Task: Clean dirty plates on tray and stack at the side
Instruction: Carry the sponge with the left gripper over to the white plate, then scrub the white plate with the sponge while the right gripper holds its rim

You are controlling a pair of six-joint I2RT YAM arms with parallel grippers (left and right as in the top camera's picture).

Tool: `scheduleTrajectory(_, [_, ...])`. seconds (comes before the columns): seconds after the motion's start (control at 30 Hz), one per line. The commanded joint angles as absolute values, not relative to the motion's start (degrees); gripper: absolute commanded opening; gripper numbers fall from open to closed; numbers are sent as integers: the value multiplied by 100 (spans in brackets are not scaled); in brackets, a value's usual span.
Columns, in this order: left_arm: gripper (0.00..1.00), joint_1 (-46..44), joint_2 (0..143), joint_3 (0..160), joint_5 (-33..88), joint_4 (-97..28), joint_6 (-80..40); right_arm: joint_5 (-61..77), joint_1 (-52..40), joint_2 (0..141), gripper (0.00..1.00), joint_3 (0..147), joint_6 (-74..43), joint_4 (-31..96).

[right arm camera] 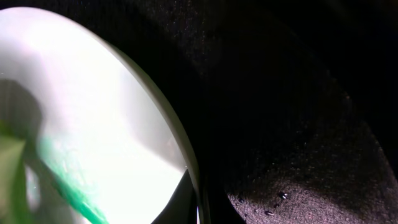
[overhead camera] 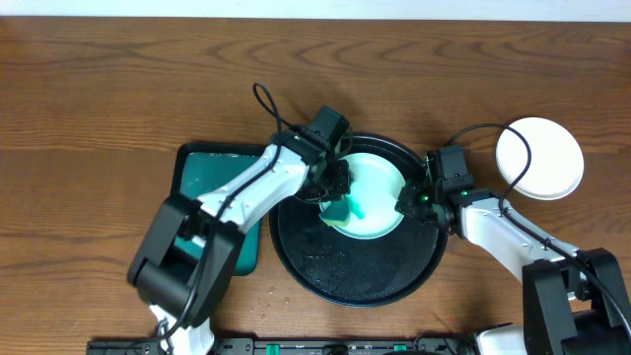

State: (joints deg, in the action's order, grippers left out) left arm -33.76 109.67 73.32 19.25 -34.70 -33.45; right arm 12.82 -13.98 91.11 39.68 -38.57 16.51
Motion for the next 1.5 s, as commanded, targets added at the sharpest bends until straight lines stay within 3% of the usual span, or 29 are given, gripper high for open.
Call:
scheduleTrajectory(0.0, [7,-3352,11334,7533,1264,-3505,-3487,1702,-1747,9452,1,3717,-3979,1752])
scheduleTrajectory(0.17, [7,-3352,11841,7813,941,-3629,-3612,1702,-2008,9452,1,3717,-3979,1754])
scheduleTrajectory(0.5, [7,-3938,12479,8029,1614,-3673,-3673,1673,-2196,9452,1,3717,-3979,1697])
scheduleTrajectory(0.8, [7,-4626,12481,8029,2882,-2698,-3848,1651,-2196,9452,1,3717,-3977,1695])
scheduleTrajectory(0.93, [7,-4630,12481,8029,2886,-2515,-3887,1653,-2196,9452,1,3717,-3977,1715])
scheduleTrajectory(1.07, [7,-4355,12481,8029,2338,-2547,-3885,1656,-2196,9452,1,3717,-3979,1758])
scheduleTrajectory(1.27, [7,-3529,12479,8029,207,-3245,-3760,1656,-2196,9452,1,3717,-3977,1868])
scheduleTrajectory(1.47, [7,-2840,12473,8029,-1149,-3752,-3579,1643,-2196,9452,1,3717,-3972,1879])
